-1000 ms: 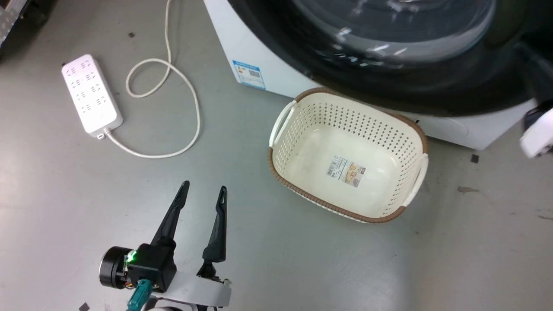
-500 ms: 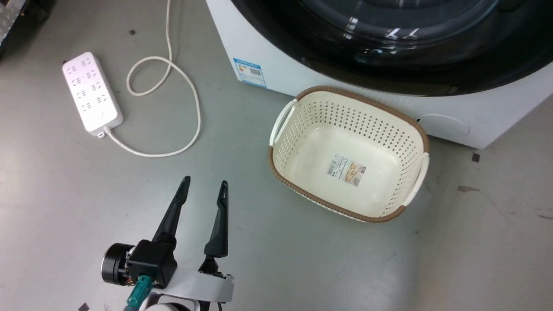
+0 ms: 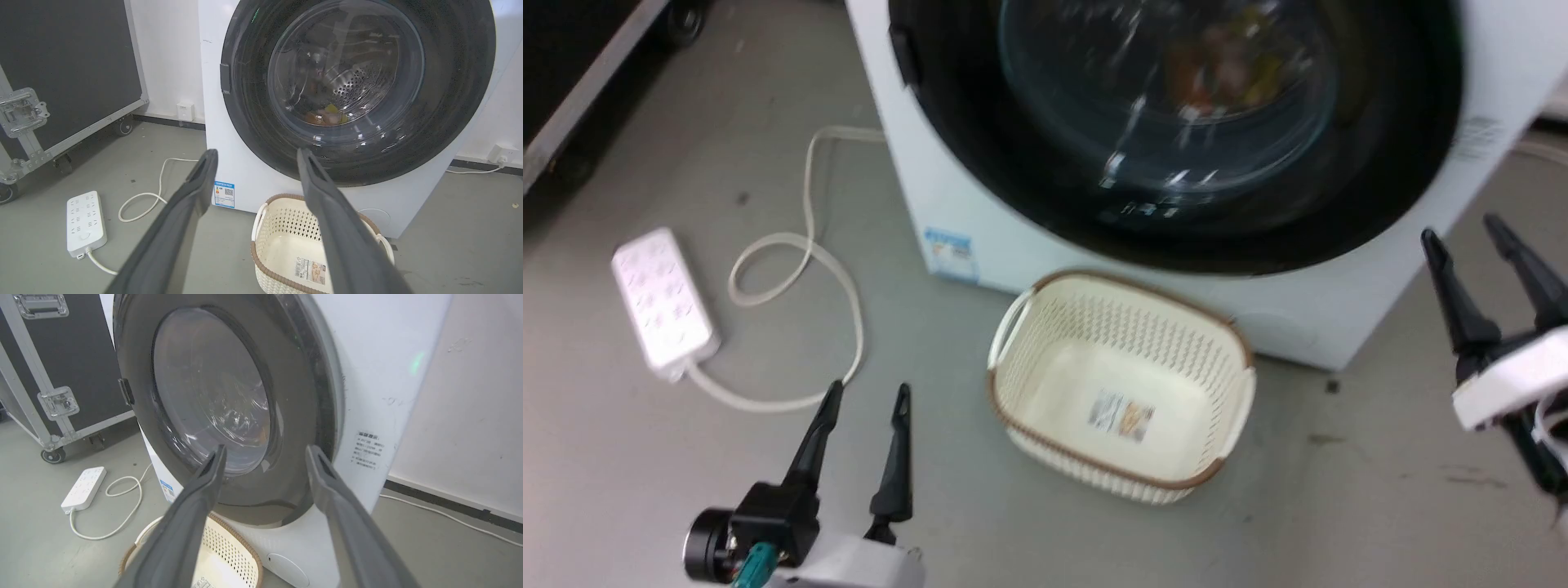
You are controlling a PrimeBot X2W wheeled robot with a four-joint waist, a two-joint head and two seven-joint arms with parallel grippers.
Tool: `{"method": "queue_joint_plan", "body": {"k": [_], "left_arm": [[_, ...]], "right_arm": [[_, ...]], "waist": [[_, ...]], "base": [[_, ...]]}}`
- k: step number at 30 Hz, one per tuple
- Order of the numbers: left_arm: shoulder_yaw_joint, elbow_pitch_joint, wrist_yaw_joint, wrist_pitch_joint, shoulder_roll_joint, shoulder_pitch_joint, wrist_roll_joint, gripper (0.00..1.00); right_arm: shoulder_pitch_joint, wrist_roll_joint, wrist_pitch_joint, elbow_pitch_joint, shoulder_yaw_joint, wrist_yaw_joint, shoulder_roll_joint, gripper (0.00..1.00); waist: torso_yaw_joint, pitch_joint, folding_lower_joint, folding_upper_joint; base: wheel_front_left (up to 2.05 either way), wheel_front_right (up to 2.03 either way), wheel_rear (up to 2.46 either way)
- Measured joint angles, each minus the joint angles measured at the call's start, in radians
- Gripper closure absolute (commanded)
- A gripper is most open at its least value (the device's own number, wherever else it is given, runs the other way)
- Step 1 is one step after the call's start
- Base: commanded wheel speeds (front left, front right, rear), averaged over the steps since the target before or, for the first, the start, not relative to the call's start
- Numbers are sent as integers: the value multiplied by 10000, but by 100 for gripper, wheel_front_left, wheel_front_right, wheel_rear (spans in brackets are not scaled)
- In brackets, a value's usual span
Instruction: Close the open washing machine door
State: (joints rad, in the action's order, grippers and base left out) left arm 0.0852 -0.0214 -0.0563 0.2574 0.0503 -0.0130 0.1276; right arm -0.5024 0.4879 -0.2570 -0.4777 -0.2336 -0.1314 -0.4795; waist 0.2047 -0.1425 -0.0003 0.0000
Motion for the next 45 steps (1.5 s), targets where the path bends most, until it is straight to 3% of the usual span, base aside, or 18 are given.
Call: {"method": "queue_joint_plan", "body": {"k": [5, 9, 13, 21, 30, 31, 45], "left_arm": [[-453, -230, -88, 0, 0, 299, -2, 0], [-639, -414, -171, 0, -2, 569, 184, 0], [-763, -554, -222, 0, -4, 666, 234, 0], [-508, -938, -240, 0, -4, 766, 119, 0], [-349, -1197, -19, 0, -6, 766, -173, 0], [-336, -1235, 10, 0, -6, 766, -161, 100], [-357, -1177, 12, -190, -8, 759, -182, 100]], "right_arm": [[1959, -1097, -6, 1726, 1716, 0, 1160, 0], [3600, -1893, -4, 2984, 2849, 0, 2454, 0], [4672, -2493, 2, 3730, 3152, 2, 3567, 0], [6077, -4347, 44, 3804, 3515, 2, 4157, 0], [6216, -4385, 0, 3806, 3505, 0, 4243, 0], [6214, -4357, 0, 3812, 3486, 0, 4243, 100], [6207, -4355, 182, 3835, 3425, 0, 4242, 100]], "waist": [[-603, 764, 0, 0], [-1070, 1260, -2, 0], [-1472, 1549, 2, 0], [-1611, 1776, 3, 0], [-1629, 1862, 3, 0], [-1632, 1867, 3, 0], [-1665, 1836, 3, 0]], "base": [[0, 0, 0], [0, 0, 0], [0, 0, 0], [0, 0, 0], [0, 0, 0], [0, 0, 0], [0, 0, 0]]}}
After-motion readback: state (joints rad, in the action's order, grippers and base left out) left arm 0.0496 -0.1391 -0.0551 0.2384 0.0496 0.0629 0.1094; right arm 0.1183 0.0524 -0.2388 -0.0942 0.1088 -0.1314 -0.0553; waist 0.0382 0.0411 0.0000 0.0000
